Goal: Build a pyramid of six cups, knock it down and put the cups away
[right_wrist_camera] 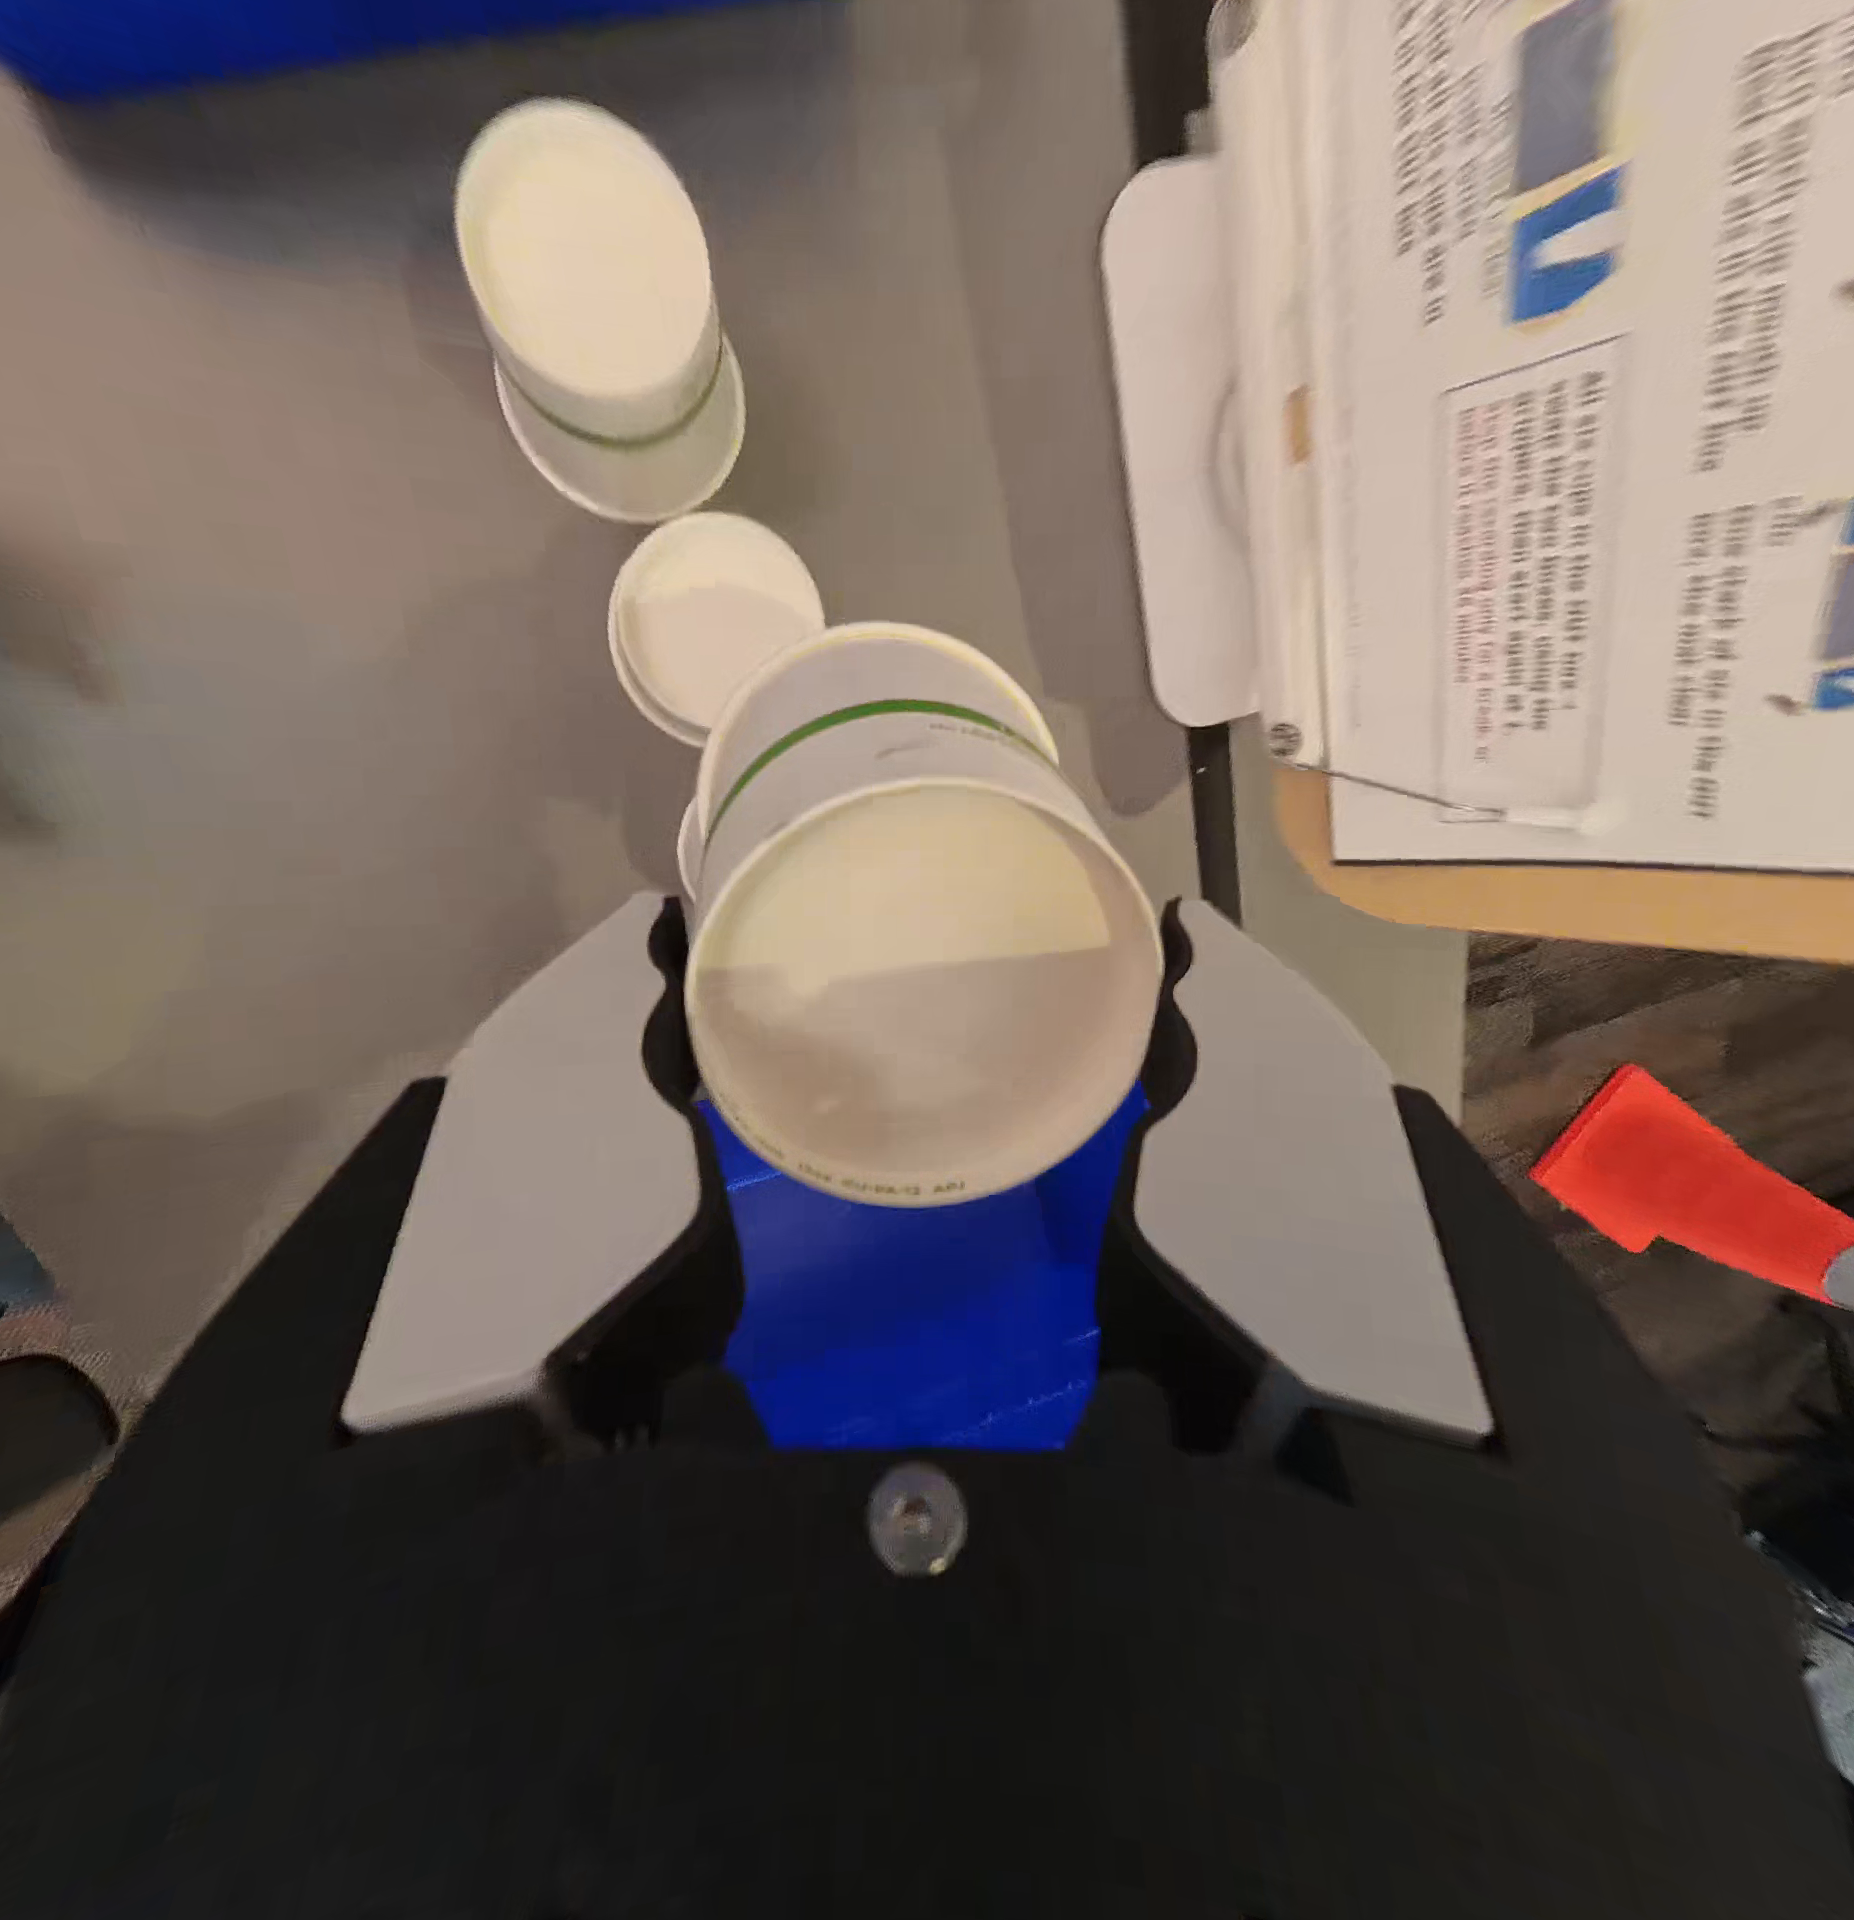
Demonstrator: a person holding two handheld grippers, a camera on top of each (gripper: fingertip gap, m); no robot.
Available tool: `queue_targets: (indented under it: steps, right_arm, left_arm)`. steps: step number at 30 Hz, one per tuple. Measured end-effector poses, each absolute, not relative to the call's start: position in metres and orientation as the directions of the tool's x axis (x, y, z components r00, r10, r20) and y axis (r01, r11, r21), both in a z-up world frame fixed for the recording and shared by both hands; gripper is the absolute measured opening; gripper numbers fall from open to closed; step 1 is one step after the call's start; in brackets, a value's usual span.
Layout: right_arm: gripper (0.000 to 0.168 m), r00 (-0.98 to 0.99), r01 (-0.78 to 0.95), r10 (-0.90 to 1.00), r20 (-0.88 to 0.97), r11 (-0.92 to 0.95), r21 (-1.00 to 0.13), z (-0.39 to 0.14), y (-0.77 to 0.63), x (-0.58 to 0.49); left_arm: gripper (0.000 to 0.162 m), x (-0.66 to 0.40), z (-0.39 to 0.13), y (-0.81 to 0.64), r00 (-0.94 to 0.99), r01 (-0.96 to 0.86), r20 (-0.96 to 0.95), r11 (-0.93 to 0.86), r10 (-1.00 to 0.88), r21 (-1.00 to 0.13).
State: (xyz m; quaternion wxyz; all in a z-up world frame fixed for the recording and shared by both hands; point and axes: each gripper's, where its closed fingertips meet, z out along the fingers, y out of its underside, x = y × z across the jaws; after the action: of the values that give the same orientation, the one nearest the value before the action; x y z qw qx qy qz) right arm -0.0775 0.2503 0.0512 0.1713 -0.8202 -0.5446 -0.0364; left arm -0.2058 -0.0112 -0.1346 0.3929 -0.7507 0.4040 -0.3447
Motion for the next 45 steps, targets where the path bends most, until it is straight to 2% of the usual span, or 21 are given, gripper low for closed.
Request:
queue_targets:
  steps: [3,9,15,20,21,22,25,29,31,32,34,35,38,40,42,45]
  right_arm:
    - [0.085,0.402,0.910,0.898,0.181,-0.369,-0.191,0.023,0.254,-0.084]
    - [0.085,0.394,0.912,0.909,0.137,-0.369,-0.178,-0.003,0.255,-0.090]
    - [0.085,0.391,0.916,0.915,0.102,-0.375,-0.143,-0.020,0.250,-0.088]
    - [0.085,0.384,0.916,0.917,0.104,-0.365,-0.168,-0.022,0.252,-0.088]
    - [0.086,0.377,0.920,0.919,0.119,-0.356,-0.166,-0.020,0.252,-0.087]
    - [0.094,0.375,0.921,0.916,0.139,-0.351,-0.171,-0.017,0.252,-0.086]
    - [0.100,0.382,0.906,0.903,0.195,-0.324,-0.272,0.012,0.248,-0.092]
    - [0.099,0.426,0.793,0.859,0.284,-0.203,-0.574,0.060,0.212,-0.112]
    - [0.094,0.455,0.655,0.849,0.267,-0.116,-0.747,0.068,0.171,-0.129]
    - [0.087,0.469,0.550,0.857,0.214,-0.093,-0.830,0.065,0.146,-0.140]
    - [0.088,0.465,0.320,0.883,0.065,-0.099,-0.942,0.040,0.099,-0.161]
    - [0.082,0.477,0.228,0.879,-0.011,-0.136,-0.964,0.020,0.082,-0.167]
    - [0.083,0.541,0.035,0.813,-0.215,-0.277,-0.960,-0.046,0.051,-0.172]
    - [0.081,0.611,-0.049,0.740,-0.283,-0.321,-0.946,-0.077,0.043,-0.159]
    - [0.081,0.666,-0.079,0.690,-0.283,-0.313,-0.947,-0.090,0.042,-0.142]
    - [0.077,0.714,-0.023,0.668,-0.210,-0.277,-0.961,-0.092,0.046,-0.126]
  left_arm:
    - [0.057,-0.209,-0.131,-0.009,0.440,-0.328,0.188,-0.352,-0.878,-0.876]
    - [0.056,-0.211,-0.133,-0.008,0.433,-0.322,0.223,-0.381,-0.873,-0.867]
    - [0.057,-0.206,-0.132,-0.014,0.400,-0.320,0.245,-0.385,-0.883,-0.866]
    - [0.058,-0.205,-0.136,-0.016,0.392,-0.340,0.244,-0.386,-0.887,-0.857]
    - [0.058,-0.205,-0.137,-0.016,0.394,-0.341,0.244,-0.388,-0.886,-0.856]
    - [0.059,-0.205,-0.138,-0.016,0.394,-0.343,0.245,-0.389,-0.886,-0.855]
    - [0.060,-0.206,-0.139,-0.016,0.391,-0.346,0.252,-0.395,-0.885,-0.851]
    - [0.060,-0.205,-0.139,-0.018,0.373,-0.352,0.259,-0.394,-0.891,-0.849]
    - [0.060,-0.205,-0.137,-0.019,0.361,-0.354,0.251,-0.381,-0.898,-0.854]
    - [0.060,-0.204,-0.136,-0.020,0.355,-0.355,0.244,-0.372,-0.902,-0.857]
    - [0.060,-0.202,-0.135,-0.023,0.335,-0.363,0.231,-0.352,-0.913,-0.863]
    - [0.059,-0.201,-0.134,-0.025,0.325,-0.363,0.226,-0.342,-0.918,-0.867]
    - [0.058,-0.198,-0.128,-0.030,0.287,-0.351,0.221,-0.317,-0.932,-0.881]
    - [0.058,-0.198,-0.127,-0.031,0.277,-0.359,0.198,-0.293,-0.940,-0.886]
    - [0.058,-0.199,-0.128,-0.032,0.268,-0.380,0.170,-0.266,-0.948,-0.886]
    - [0.056,-0.203,-0.118,-0.037,0.187,-0.436,0.130,-0.201,-0.974,-0.877]
